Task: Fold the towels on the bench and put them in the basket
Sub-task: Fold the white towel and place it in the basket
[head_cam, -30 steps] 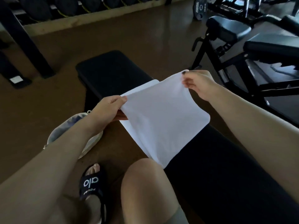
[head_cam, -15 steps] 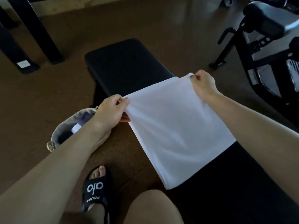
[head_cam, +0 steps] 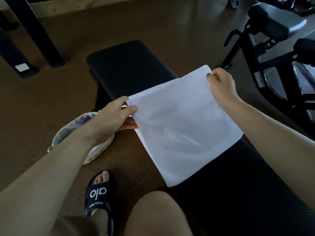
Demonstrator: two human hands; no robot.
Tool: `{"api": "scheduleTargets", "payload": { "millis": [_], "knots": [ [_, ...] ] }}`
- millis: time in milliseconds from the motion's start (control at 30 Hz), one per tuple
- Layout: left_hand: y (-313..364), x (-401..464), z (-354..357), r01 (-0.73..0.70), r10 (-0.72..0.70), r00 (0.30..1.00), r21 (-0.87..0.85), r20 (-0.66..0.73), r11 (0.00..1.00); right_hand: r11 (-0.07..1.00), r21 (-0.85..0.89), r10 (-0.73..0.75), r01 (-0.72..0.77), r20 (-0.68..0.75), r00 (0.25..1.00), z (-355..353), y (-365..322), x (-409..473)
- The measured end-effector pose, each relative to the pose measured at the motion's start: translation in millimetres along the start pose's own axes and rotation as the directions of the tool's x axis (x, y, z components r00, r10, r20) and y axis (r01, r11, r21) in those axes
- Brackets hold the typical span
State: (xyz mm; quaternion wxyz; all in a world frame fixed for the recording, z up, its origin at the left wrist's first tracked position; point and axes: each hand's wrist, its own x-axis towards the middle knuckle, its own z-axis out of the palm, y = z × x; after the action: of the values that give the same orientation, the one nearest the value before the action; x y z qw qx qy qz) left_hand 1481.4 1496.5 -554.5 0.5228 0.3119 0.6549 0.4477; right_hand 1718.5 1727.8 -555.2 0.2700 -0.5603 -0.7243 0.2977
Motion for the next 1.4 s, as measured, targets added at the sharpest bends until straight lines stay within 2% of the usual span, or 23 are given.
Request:
{"api": "scheduleTargets", "payload": {
  "millis": [133,200,267,367,500,667,767,900,1033,1167,1300,1400],
  "knots": [
    [23,-28,-8,-0.145,0.155,0.975,-0.073,0.158,0.987,0.988,0.112,-0.096,0.105,-0.083,0.992,-28,-4,-24],
    [33,-35,-11,-0.198,0.223,0.963,-0.159,0.153,0.967,0.980,0.145,-0.126,0.138,-0.093,0.988,-37,-10,-29],
    [38,-30,-13,-0.212,0.230,0.971,-0.215,0.064,0.953,0.978,0.152,-0.126,0.142,-0.109,0.986,-37,-17,-21],
    [28,2,-15,-0.165,0.129,0.978,-0.230,-0.165,0.959,0.995,0.060,-0.071,0.075,-0.061,0.996,-14,-22,8],
    [-9,37,-8,-0.020,-0.021,0.914,-0.096,-0.406,0.995,0.991,-0.134,0.037,-0.024,0.094,0.995,39,-8,33],
    [-27,48,-8,0.019,-0.037,0.861,-0.041,-0.508,0.999,0.978,-0.177,0.114,-0.107,0.035,0.993,67,6,44],
    [-27,49,-10,0.044,-0.016,0.848,0.041,-0.530,0.998,0.976,-0.174,0.147,-0.128,0.099,0.984,63,6,49],
    [-27,46,-7,0.101,-0.037,0.826,0.083,-0.563,0.991,0.958,-0.068,0.285,-0.278,0.131,0.950,50,4,51],
    [-18,32,0,0.156,-0.101,0.859,0.068,-0.502,0.985,0.946,-0.101,0.325,-0.309,0.219,0.920,30,12,41],
    [-18,6,18,0.200,-0.162,0.949,0.120,-0.270,0.972,0.954,-0.104,0.301,-0.282,0.310,0.902,7,29,18],
    [-29,-15,40,0.288,-0.270,0.954,0.145,-0.131,0.947,0.968,-0.160,0.237,-0.192,0.344,0.908,-18,40,-10],
    [-43,-29,59,0.288,-0.278,0.958,0.185,-0.078,0.940,0.963,-0.240,0.193,-0.123,0.295,0.936,-31,50,-30]
  ]
}}
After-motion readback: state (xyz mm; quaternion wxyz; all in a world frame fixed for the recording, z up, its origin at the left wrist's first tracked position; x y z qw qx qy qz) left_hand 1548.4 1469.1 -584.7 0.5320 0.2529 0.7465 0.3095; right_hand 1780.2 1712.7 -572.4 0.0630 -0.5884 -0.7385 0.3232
